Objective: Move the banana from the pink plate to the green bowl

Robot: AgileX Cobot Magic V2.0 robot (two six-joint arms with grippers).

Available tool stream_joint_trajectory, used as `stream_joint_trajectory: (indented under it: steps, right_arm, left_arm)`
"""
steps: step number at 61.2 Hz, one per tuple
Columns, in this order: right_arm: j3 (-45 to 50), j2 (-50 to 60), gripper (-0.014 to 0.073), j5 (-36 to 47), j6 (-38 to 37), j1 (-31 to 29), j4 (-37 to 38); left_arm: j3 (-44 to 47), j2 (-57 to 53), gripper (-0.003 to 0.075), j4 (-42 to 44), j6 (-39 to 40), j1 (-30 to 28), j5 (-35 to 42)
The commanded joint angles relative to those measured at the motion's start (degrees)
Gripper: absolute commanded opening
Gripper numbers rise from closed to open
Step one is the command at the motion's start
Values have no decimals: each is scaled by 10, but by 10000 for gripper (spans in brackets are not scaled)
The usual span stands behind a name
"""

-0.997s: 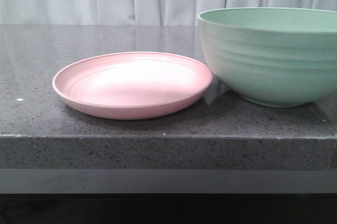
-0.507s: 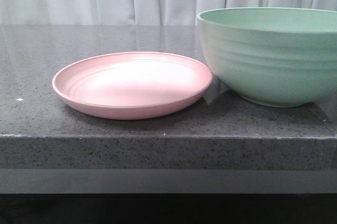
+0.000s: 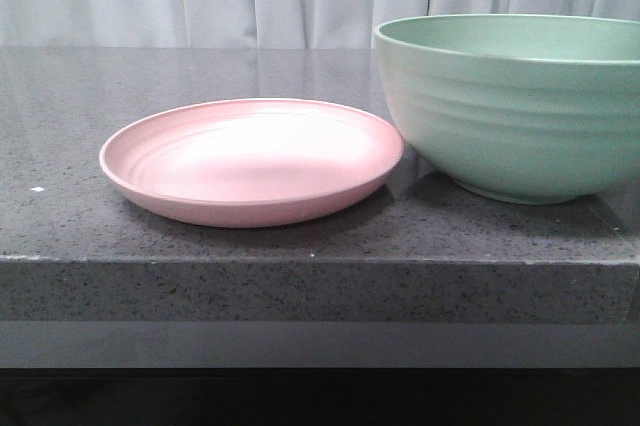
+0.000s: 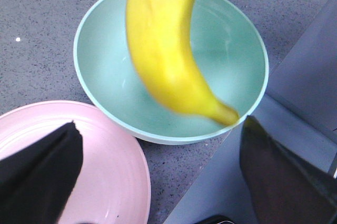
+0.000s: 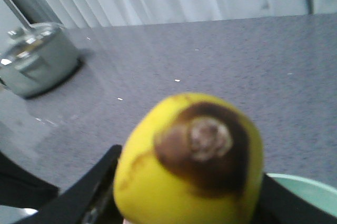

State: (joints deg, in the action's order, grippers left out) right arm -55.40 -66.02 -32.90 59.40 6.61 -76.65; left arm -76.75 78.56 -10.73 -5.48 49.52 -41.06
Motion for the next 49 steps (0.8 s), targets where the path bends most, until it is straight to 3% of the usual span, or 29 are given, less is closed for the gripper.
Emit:
stream_joint_trajectory:
  steps: [1,6,18,35,41,49]
  right_arm:
    - [-42,-10,143,11,11,-9,77]
    - [-54,-38,143,10,11,-8,135]
    - [-58,-107,171,6,11,-7,199]
    - [-58,-119,401,2,0,-7,200]
    - [-64,-116,425,-13,-51,-7,209]
    - [-104,-116,425,-84,-187,-11,268]
  left_arm:
    - [-20,-20,598,-5,4,5,40]
    - [-20,-20,598,-5,4,5,40]
    - [-20,-20,598,-5,4,5,40]
    - [-20,-20,598,-5,4,5,40]
    - [-20,-20,598,-4,4,5,40]
    - [-20,-20,598,-4,4,5,41]
